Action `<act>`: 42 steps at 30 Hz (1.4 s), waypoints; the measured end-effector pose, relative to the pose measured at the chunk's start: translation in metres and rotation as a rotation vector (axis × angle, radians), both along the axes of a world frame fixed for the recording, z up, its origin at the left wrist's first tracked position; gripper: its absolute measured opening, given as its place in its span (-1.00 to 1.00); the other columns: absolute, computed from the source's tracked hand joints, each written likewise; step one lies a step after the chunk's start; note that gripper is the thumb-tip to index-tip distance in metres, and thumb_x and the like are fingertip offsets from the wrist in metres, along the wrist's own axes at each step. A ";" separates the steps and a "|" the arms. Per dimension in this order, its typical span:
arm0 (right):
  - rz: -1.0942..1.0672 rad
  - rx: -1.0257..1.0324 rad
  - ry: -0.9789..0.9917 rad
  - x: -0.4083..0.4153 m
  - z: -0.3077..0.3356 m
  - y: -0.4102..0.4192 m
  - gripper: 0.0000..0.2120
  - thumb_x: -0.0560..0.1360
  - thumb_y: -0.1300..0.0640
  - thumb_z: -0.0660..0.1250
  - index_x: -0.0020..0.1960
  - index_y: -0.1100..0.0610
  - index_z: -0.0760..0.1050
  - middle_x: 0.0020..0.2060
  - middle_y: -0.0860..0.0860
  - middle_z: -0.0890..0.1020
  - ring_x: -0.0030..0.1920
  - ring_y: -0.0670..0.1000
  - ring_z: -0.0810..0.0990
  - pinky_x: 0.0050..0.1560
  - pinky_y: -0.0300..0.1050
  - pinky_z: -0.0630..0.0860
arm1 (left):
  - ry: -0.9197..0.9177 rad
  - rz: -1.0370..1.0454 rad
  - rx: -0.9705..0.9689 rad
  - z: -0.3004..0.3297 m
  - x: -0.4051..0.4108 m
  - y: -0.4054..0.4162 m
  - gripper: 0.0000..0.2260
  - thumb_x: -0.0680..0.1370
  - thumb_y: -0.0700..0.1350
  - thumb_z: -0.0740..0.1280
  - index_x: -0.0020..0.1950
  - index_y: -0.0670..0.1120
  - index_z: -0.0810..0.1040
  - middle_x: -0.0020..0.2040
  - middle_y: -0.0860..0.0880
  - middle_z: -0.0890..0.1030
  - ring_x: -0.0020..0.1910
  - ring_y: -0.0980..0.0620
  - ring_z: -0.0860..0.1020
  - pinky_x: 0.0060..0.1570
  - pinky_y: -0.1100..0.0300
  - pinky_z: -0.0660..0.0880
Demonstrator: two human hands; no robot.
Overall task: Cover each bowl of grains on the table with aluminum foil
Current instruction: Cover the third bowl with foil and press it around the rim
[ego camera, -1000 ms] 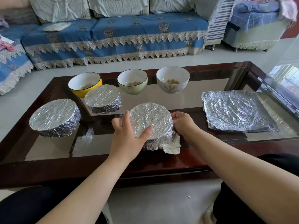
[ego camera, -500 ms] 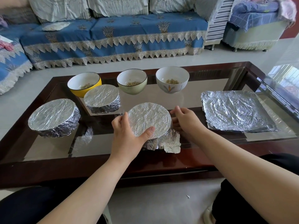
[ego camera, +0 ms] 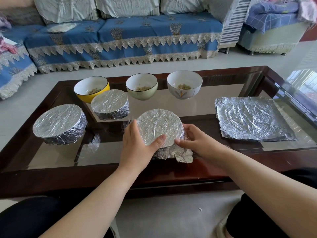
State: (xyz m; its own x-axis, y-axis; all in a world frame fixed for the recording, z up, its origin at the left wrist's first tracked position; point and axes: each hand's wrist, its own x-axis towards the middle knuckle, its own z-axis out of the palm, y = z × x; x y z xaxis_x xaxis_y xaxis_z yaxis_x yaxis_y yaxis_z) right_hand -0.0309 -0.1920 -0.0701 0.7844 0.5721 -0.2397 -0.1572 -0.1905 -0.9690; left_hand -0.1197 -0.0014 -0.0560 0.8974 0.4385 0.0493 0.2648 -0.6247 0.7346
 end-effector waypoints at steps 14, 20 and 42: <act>0.233 0.289 0.277 -0.011 -0.011 -0.005 -0.02 0.43 0.61 0.20 0.47 -0.35 0.17 0.38 0.00 0.48 0.16 0.08 0.51 0.10 -0.07 0.47 | 0.048 -0.011 0.012 0.001 0.000 0.001 0.12 0.27 0.49 0.22 0.61 -0.12 -0.08 0.60 -0.08 0.02 0.58 -0.04 0.02 0.53 -0.04 0.09; 0.211 0.248 0.118 -0.018 -0.017 0.003 0.03 0.39 0.55 0.31 0.48 -0.38 0.08 0.34 0.01 0.50 0.10 0.01 0.53 0.14 -0.01 0.48 | 0.056 -0.013 0.027 0.001 0.000 0.001 0.12 0.27 0.50 0.21 0.61 -0.12 -0.08 0.60 -0.08 0.02 0.57 -0.05 0.03 0.53 -0.03 0.09; 0.001 -0.388 -0.747 0.003 0.005 -0.003 -0.33 0.50 -0.33 0.13 0.51 -0.05 0.23 0.43 -0.17 0.33 0.43 -0.16 0.28 0.42 -0.11 0.27 | 0.048 -0.125 0.524 0.010 0.003 0.011 0.08 0.37 0.59 -0.09 0.61 -0.19 -0.08 0.62 -0.18 -0.12 0.59 -0.15 -0.12 0.53 -0.04 -0.12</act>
State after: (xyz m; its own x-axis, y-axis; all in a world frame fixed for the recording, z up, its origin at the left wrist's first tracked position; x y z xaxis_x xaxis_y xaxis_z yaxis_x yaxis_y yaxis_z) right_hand -0.0282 -0.1952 -0.0652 0.8146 0.5568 0.1625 0.4996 -0.5314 -0.6841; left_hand -0.1163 0.0099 -0.0462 0.9478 0.2559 0.1905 0.1907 -0.9332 0.3047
